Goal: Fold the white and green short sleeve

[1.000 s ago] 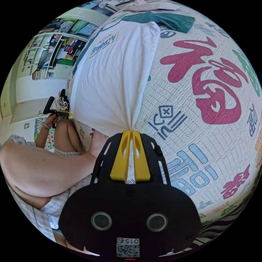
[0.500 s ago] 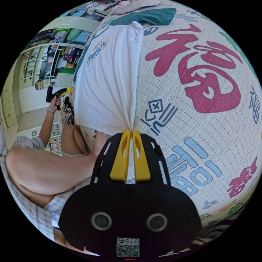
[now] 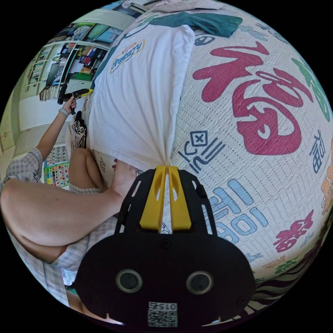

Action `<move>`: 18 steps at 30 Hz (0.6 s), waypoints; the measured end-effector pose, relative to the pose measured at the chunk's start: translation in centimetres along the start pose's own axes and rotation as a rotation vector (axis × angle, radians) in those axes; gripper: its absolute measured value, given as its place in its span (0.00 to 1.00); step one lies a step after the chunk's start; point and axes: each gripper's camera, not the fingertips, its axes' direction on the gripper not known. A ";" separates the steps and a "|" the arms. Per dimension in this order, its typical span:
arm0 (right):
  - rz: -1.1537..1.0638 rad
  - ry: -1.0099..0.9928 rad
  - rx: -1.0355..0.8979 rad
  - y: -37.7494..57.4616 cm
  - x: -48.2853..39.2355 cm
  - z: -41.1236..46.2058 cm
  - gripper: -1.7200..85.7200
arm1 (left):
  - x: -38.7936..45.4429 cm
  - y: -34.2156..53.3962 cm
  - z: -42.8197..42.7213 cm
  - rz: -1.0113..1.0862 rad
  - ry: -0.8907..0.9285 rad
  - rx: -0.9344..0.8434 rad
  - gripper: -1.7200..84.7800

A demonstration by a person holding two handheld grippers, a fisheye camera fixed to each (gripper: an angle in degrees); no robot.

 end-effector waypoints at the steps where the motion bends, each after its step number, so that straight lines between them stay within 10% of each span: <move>1: -0.004 0.001 -0.003 0.1 0.0 -0.1 0.02 | 0.6 0.4 0.4 0.022 0.067 -0.040 0.09; 6: 0.014 -0.031 0.010 1.0 0.4 -0.6 0.02 | 6.2 6.4 2.9 0.190 0.252 -0.232 0.11; 18: -0.002 0.020 0.009 2.3 -1.0 -1.6 0.06 | 15.5 10.7 13.6 0.355 -0.033 -0.577 0.08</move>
